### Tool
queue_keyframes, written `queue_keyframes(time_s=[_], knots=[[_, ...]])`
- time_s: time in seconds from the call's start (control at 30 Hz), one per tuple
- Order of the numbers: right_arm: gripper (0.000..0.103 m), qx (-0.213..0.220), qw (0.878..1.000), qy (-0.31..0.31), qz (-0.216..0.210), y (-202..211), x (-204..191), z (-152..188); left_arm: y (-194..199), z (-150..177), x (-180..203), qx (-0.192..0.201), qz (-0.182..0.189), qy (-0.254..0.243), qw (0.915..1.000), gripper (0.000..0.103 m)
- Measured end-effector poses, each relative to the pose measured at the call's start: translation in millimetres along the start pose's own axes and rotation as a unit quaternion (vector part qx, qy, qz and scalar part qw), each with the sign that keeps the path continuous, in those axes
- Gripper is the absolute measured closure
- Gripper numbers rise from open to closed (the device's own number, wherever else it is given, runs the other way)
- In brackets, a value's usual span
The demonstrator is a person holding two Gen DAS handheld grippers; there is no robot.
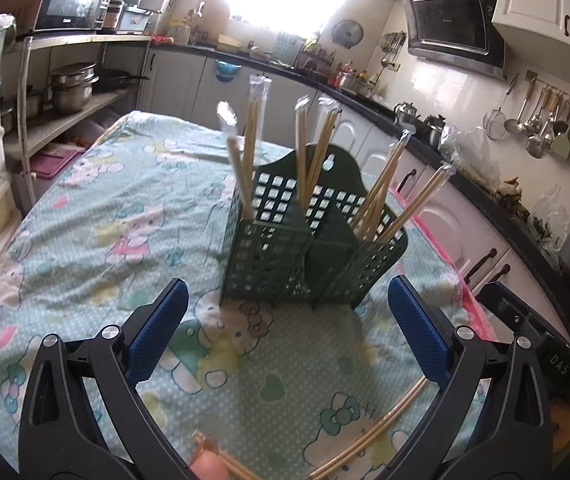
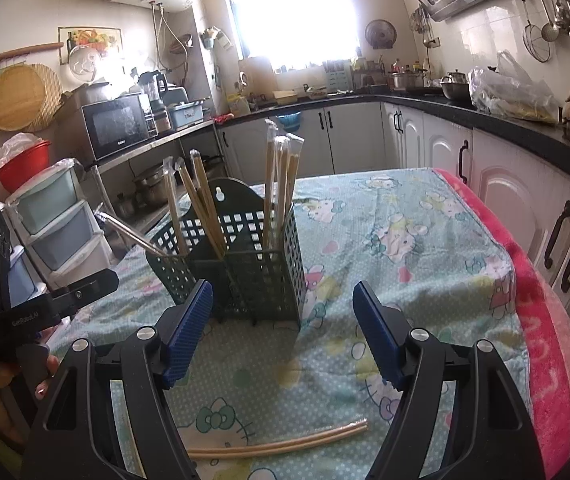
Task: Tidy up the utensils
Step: 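Move the left tool back toward the loose chopsticks on the cloth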
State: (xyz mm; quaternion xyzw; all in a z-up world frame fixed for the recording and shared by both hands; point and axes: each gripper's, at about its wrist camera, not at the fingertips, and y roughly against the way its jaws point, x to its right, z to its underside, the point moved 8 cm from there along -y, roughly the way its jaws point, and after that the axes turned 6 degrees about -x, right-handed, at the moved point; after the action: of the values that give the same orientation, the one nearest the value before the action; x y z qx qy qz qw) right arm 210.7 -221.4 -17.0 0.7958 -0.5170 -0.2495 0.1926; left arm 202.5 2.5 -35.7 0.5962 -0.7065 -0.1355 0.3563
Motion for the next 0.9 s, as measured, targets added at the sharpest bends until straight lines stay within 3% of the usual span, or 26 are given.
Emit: queue_keyframes(time_s=[0.33,0.9], knots=[[0.033,-0.022,1.0,0.001,-0.007,-5,-2,17,2,17,-8,-0.02,-0.009,0.008,0.9997,0.011],[0.033,-0.06,0.998,-0.003,-0.004,-16,3,44,5,76,-36,-0.09,-0.023,0.038,0.9949,0.011]])
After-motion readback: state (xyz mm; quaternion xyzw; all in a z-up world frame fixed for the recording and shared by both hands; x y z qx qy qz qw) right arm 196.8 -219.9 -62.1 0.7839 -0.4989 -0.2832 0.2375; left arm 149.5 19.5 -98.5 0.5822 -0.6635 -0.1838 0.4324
